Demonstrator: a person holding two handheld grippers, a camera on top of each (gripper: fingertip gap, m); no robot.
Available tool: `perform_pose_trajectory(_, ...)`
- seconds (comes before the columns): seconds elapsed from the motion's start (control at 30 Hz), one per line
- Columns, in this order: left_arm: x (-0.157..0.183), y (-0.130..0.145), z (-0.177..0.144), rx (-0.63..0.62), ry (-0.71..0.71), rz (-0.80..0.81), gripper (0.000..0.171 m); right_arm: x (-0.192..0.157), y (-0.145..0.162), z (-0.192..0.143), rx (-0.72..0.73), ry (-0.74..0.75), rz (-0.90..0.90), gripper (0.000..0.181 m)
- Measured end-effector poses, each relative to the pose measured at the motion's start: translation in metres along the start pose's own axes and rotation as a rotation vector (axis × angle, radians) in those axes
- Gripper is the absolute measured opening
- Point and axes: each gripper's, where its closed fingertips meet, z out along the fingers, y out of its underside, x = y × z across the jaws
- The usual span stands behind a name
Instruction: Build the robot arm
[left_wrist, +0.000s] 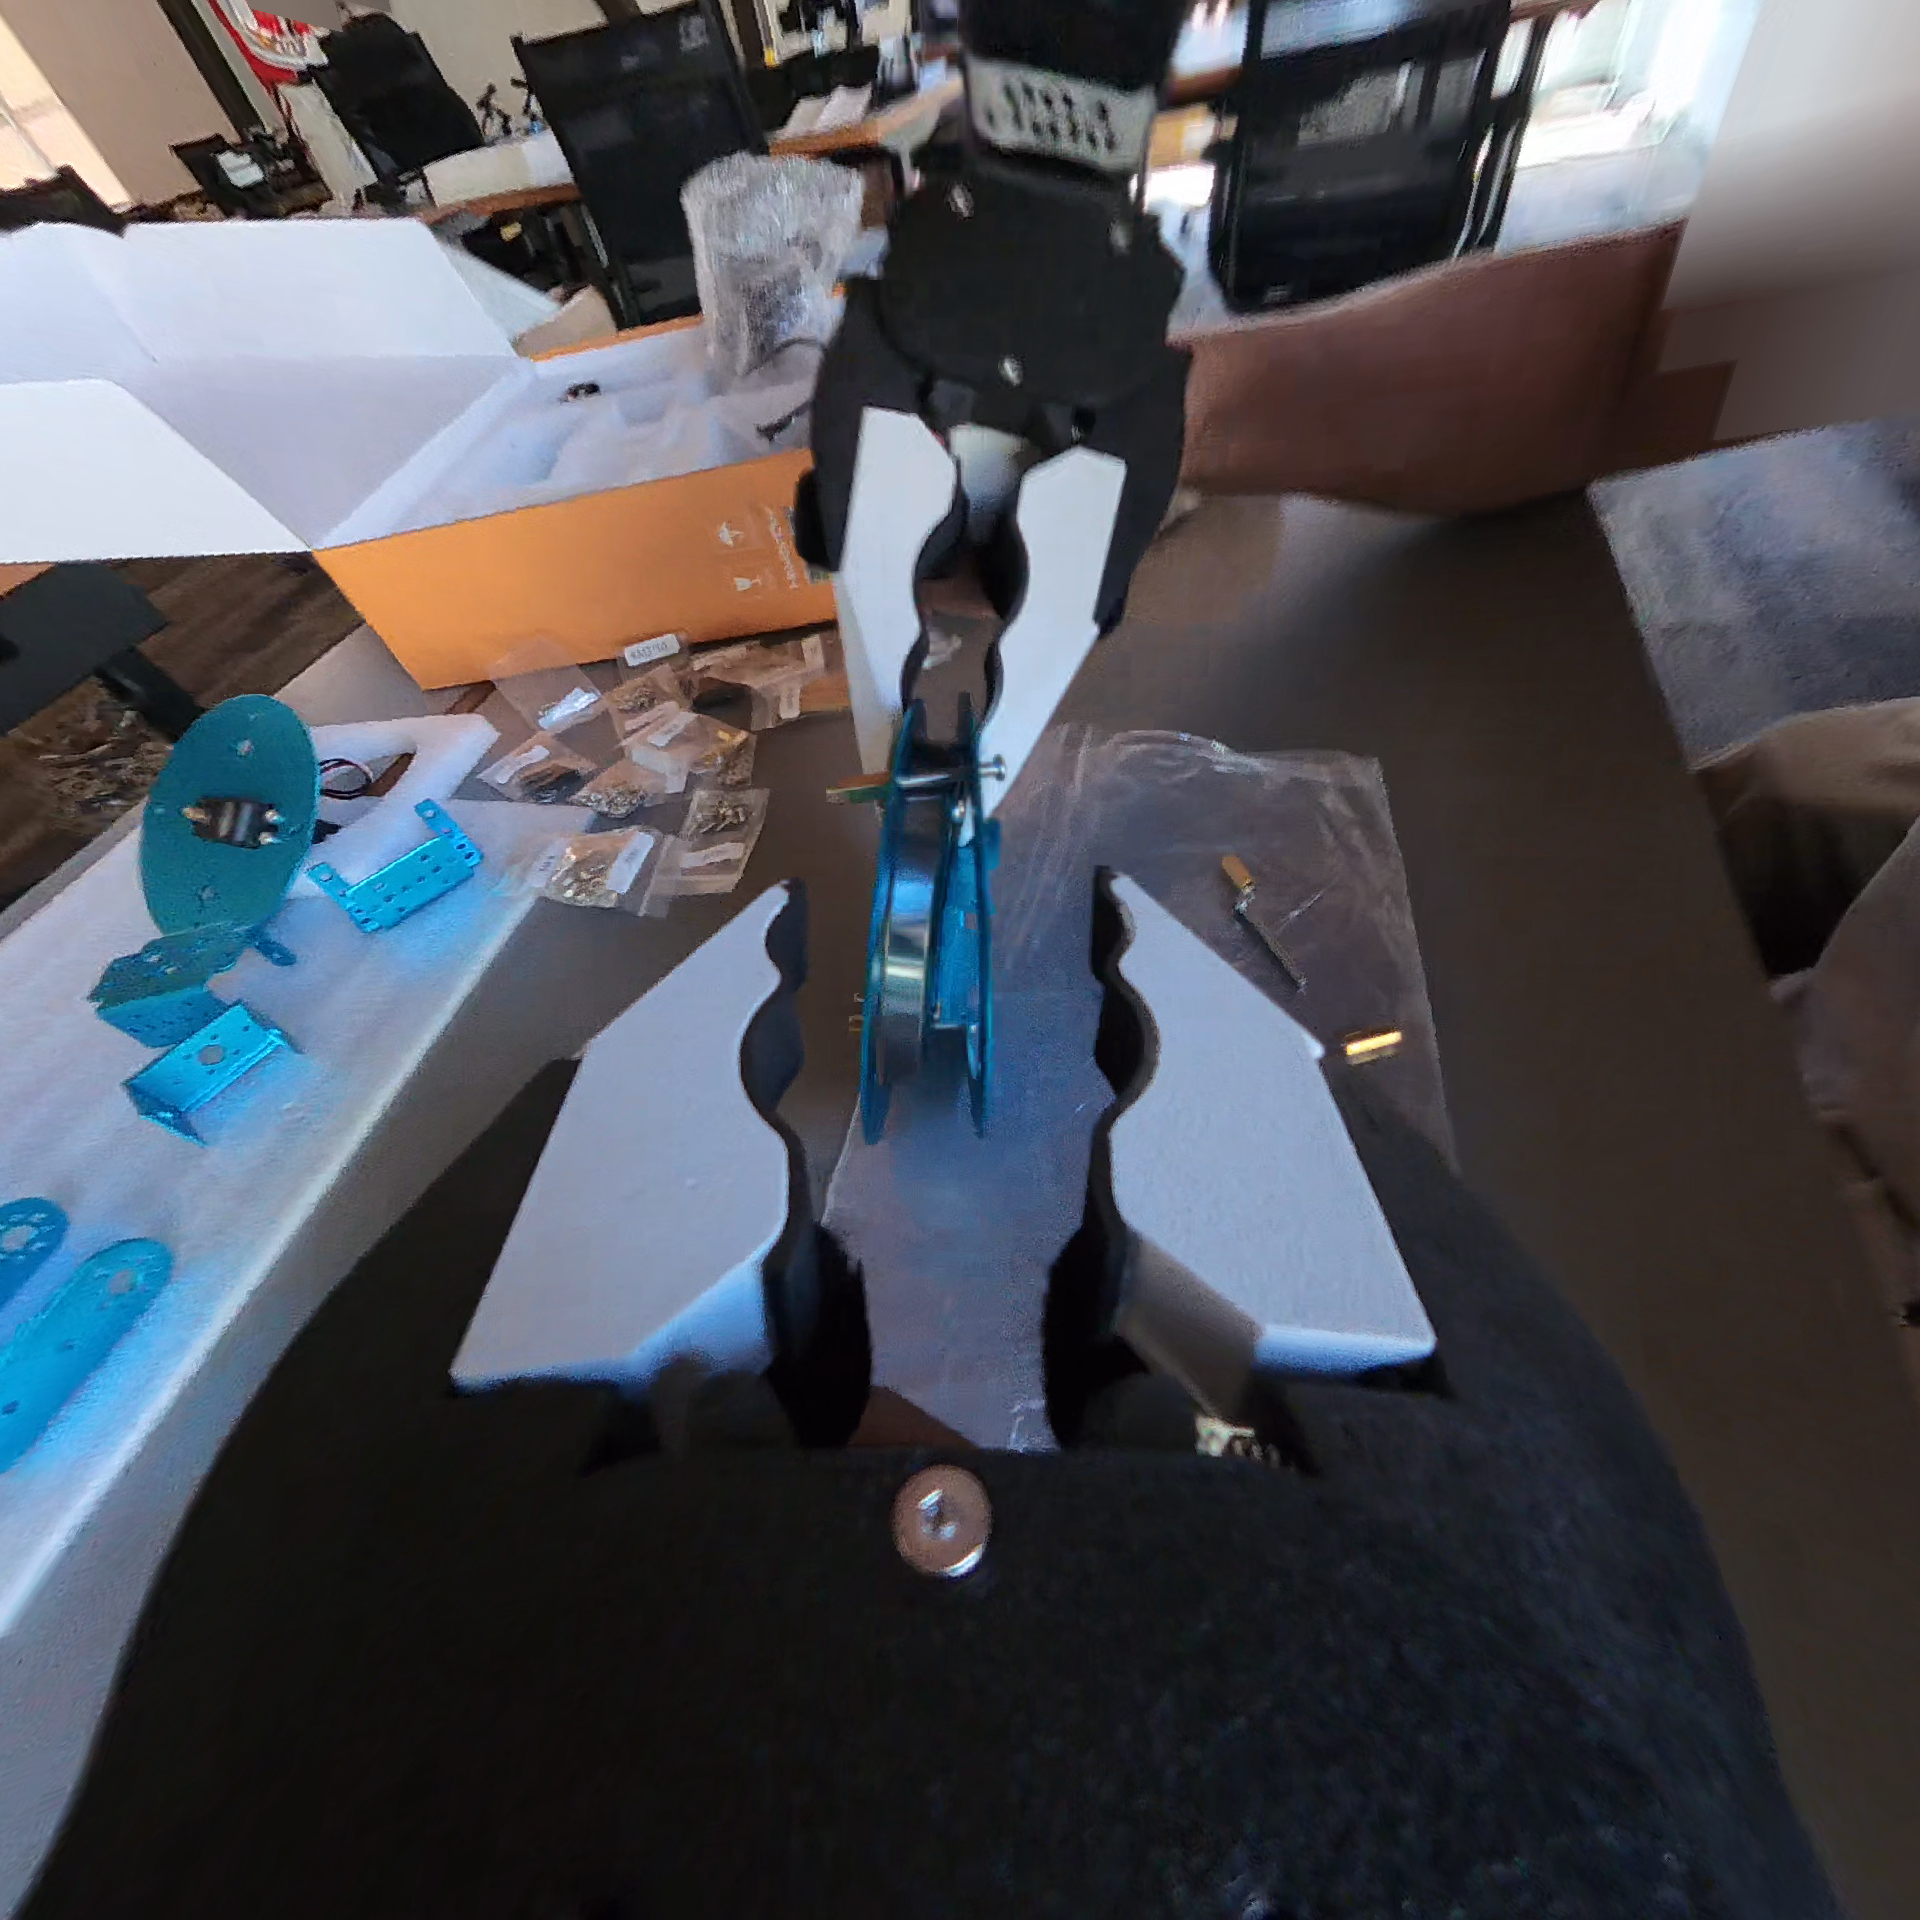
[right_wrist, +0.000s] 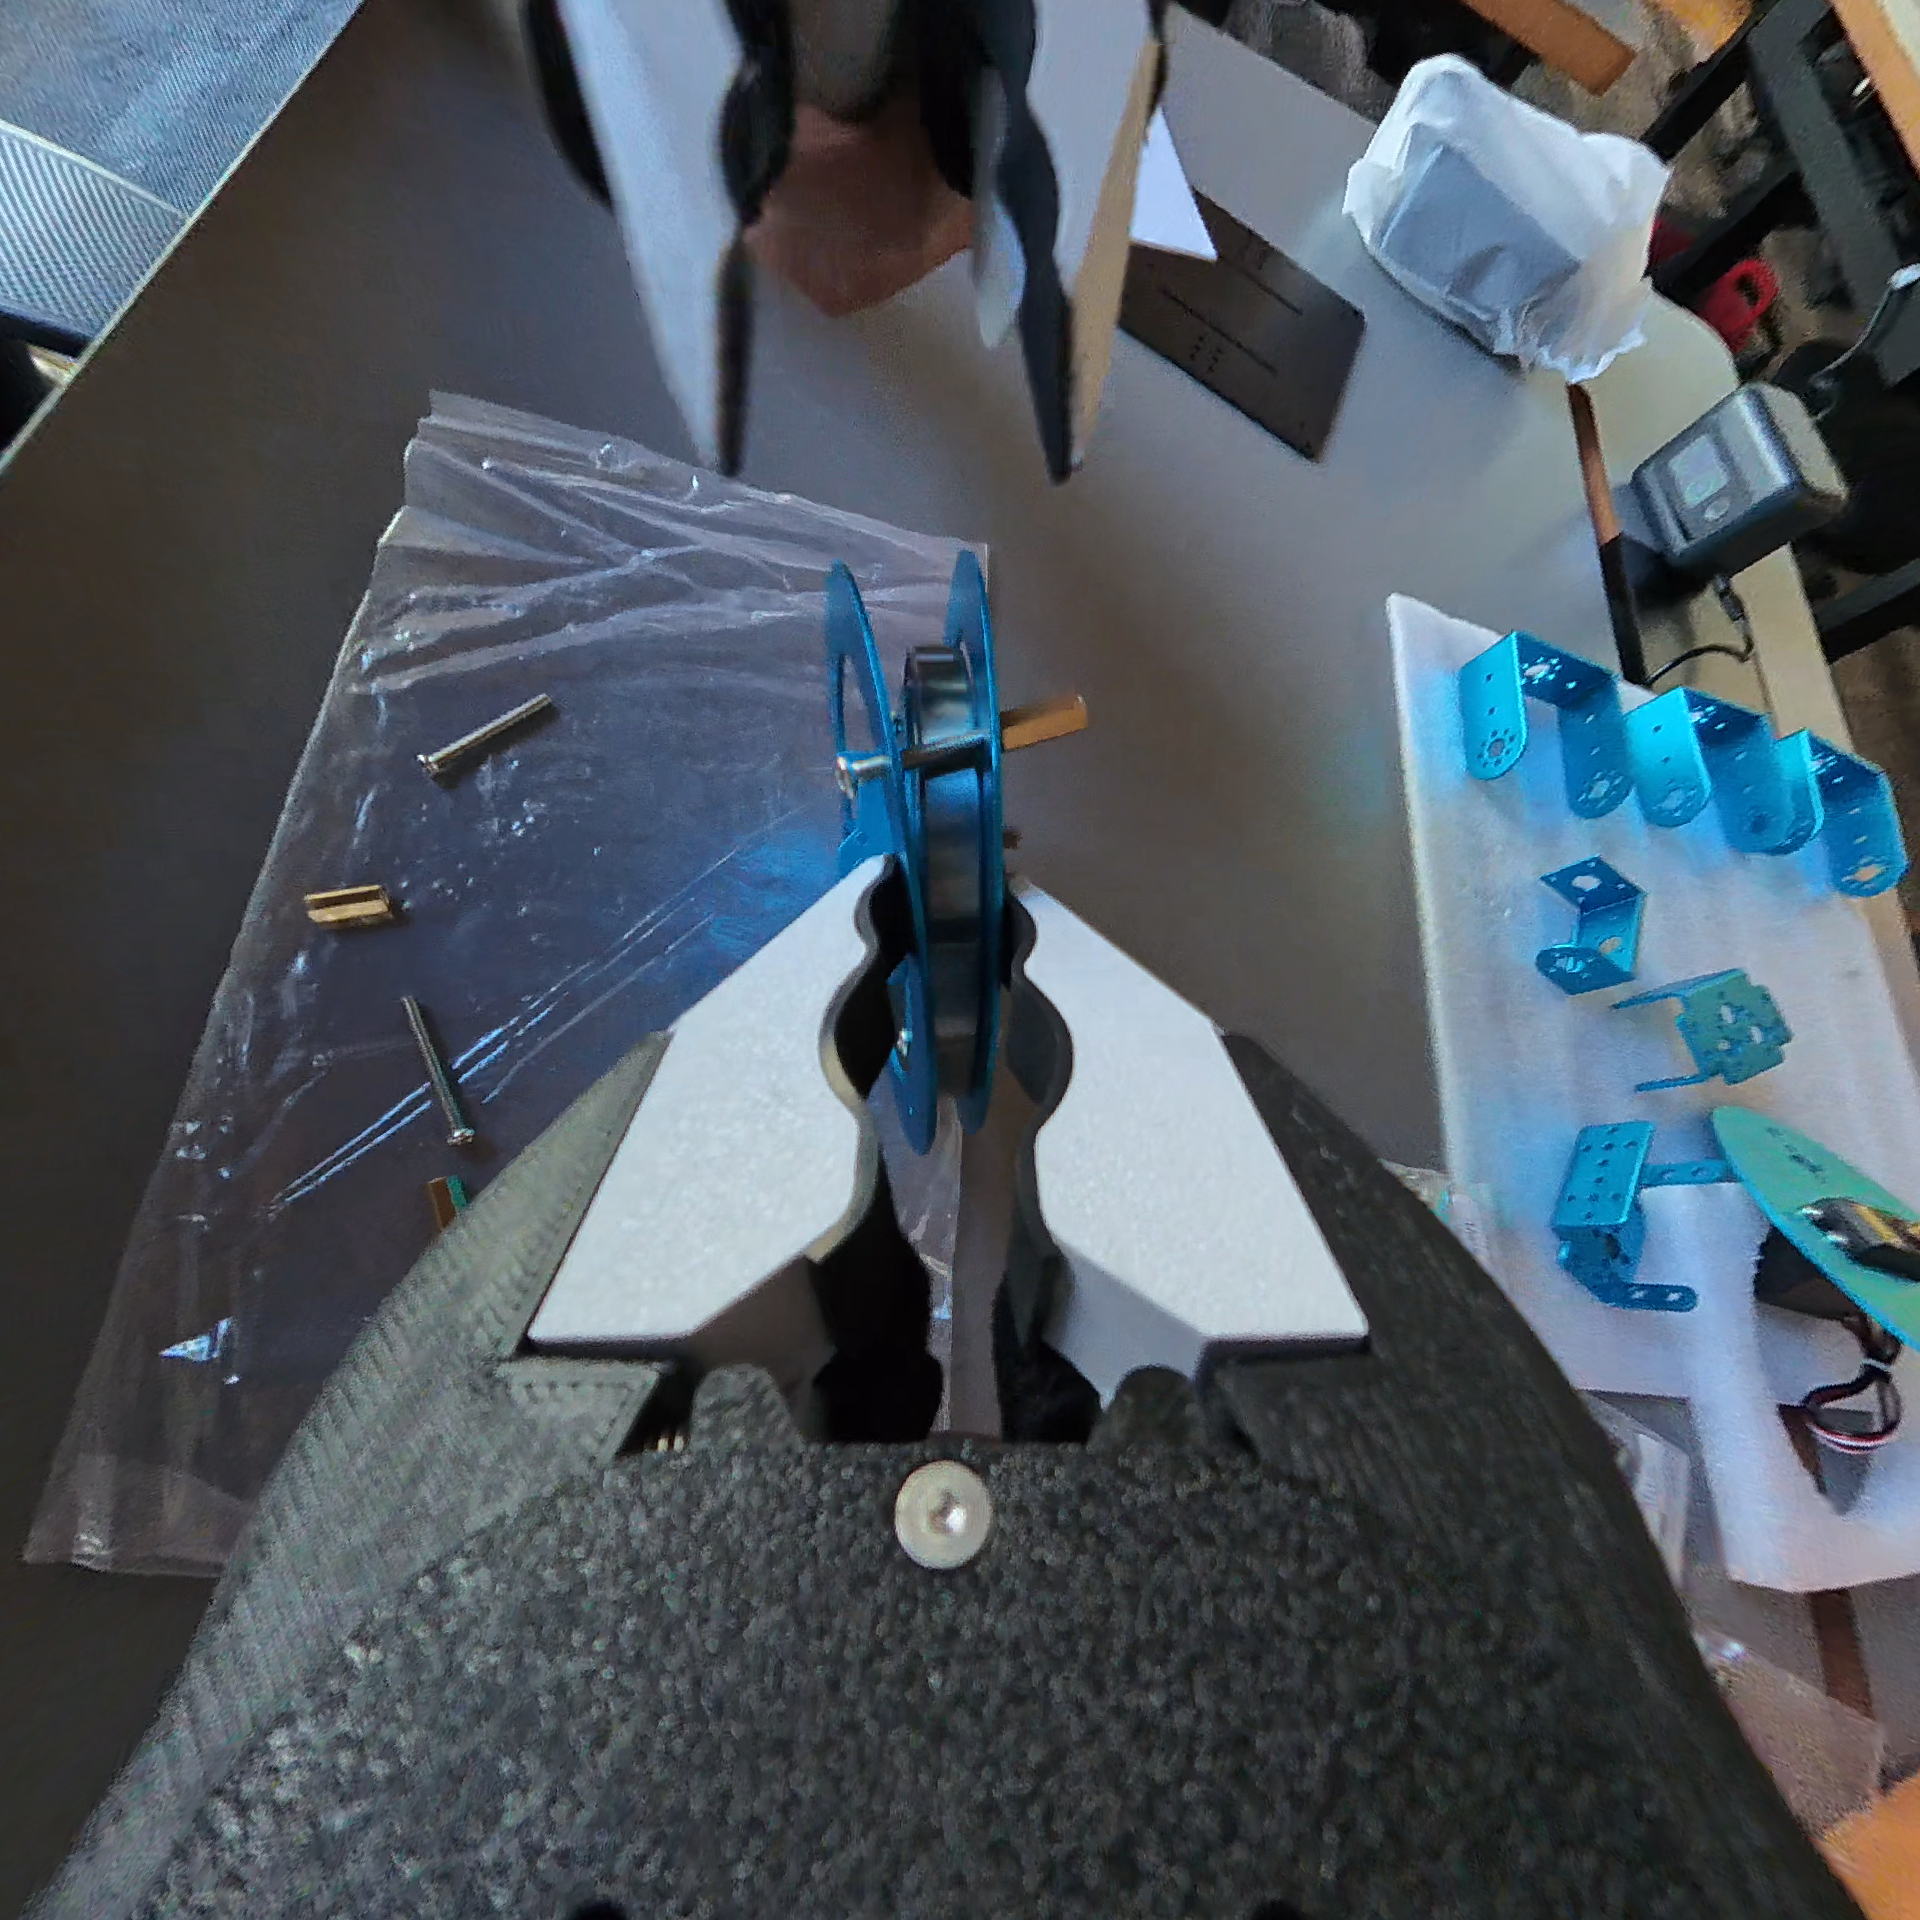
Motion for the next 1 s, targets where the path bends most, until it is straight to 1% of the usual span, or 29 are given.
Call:
perform_pose_trajectory(0.07, -0.005, 0.005, 0.009, -0.056, -0.063, 0.052, 0.056, 0.003, -0.002, 0.002, -0.008, -0.03, 0.03, 0.014)
perform_pose_trajectory(0.13, -0.015, 0.006, 0.015, -0.078, -0.103, 0.052, 0.055, 0.005, -0.004, 0.005, -0.016, -0.063, 0.051, 0.013)
perform_pose_trajectory(0.27, -0.025, 0.014, 0.02, -0.127, -0.093, 0.011, 0.043, 0.008, -0.017, 0.009, 0.004, -0.113, 0.096, 0.013)
perform_pose_trajectory(0.37, -0.024, 0.018, 0.019, -0.137, -0.062, -0.011, 0.034, 0.009, -0.026, 0.009, 0.038, -0.153, 0.158, 0.013)
perform_pose_trajectory(0.4, -0.023, 0.018, 0.018, -0.133, -0.048, -0.011, 0.028, 0.01, -0.028, 0.009, 0.053, -0.165, 0.182, 0.013)
perform_pose_trajectory(0.53, -0.018, 0.023, 0.018, -0.147, -0.007, -0.035, 0.028, 0.006, -0.03, 0.011, 0.072, -0.226, 0.256, 0.013)
perform_pose_trajectory(0.67, -0.005, 0.026, 0.016, -0.198, 0.099, -0.192, 0.024, -0.004, -0.032, 0.011, 0.071, -0.284, 0.338, 0.014)
perform_pose_trajectory(0.77, 0.012, 0.016, 0.012, -0.169, 0.204, -0.295, 0.022, -0.019, -0.04, 0.004, 0.099, -0.378, 0.426, 0.015)
perform_pose_trajectory(0.83, 0.015, 0.017, 0.012, -0.166, 0.225, -0.305, 0.021, -0.024, -0.037, 0.005, 0.103, -0.398, 0.448, 0.016)
perform_pose_trajectory(0.9, 0.012, 0.026, 0.015, -0.185, 0.214, -0.283, 0.019, -0.025, -0.026, 0.014, 0.054, -0.375, 0.431, 0.018)
perform_pose_trajectory(1.0, 0.011, 0.026, 0.017, -0.166, 0.225, -0.303, 0.018, -0.022, -0.025, 0.013, 0.083, -0.396, 0.45, 0.019)
